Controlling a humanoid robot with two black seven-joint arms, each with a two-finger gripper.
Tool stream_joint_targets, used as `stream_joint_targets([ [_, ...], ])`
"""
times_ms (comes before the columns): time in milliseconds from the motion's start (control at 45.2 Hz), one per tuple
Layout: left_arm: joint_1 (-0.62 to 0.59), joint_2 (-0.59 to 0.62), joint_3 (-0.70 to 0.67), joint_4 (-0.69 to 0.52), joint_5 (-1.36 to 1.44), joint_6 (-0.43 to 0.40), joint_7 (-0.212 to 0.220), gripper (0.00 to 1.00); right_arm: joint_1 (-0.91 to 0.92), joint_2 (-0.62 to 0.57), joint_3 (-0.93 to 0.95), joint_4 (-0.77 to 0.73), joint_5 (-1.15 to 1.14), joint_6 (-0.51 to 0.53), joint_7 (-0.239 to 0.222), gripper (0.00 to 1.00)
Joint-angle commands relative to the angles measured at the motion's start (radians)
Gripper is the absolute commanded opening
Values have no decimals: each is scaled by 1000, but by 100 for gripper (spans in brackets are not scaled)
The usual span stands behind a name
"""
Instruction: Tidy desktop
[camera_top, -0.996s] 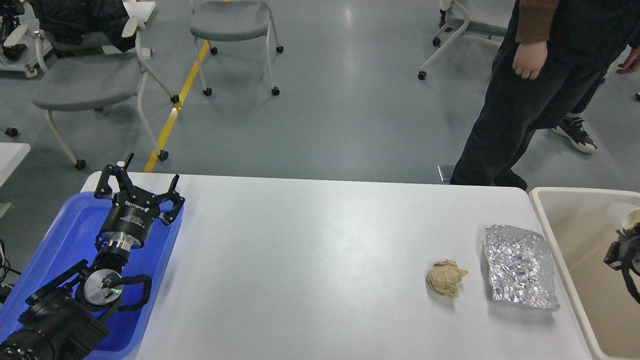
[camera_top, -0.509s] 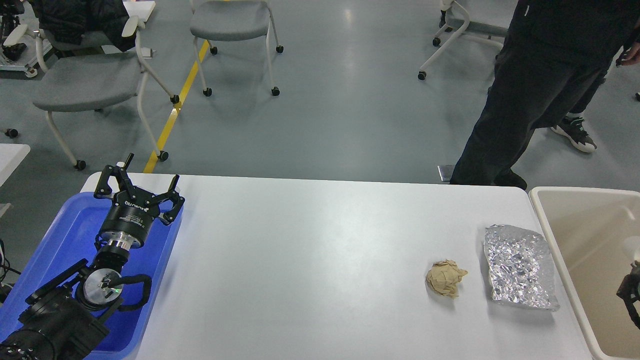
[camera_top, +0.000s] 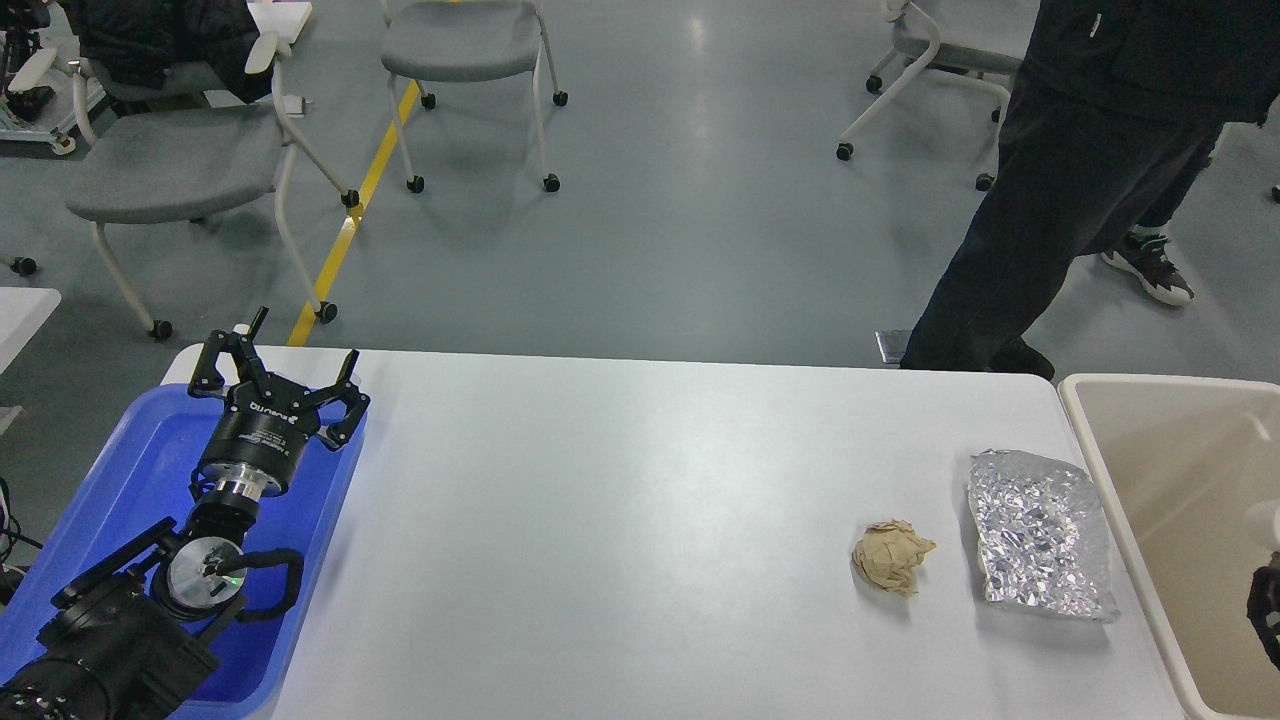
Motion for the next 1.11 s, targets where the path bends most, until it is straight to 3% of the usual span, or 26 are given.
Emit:
stream_joint_targets([
  [0, 0, 0, 0, 1, 0, 0, 0, 100, 7, 18, -9, 5, -9, 6, 2, 100],
  [443, 0, 0, 0, 0, 0, 0, 0, 100, 97, -17, 20, 68, -1, 43, 7, 100],
  [731, 0, 0, 0, 0, 0, 2, 0, 100, 104, -102, 304, 375, 0, 300, 7, 100],
  [930, 0, 0, 0, 0, 0, 2, 0, 100, 97, -89, 334, 516, 8, 526, 8, 100],
  [1085, 0, 0, 0, 0, 0, 2, 0, 100, 97, -45, 354, 643, -6, 603, 8, 100],
])
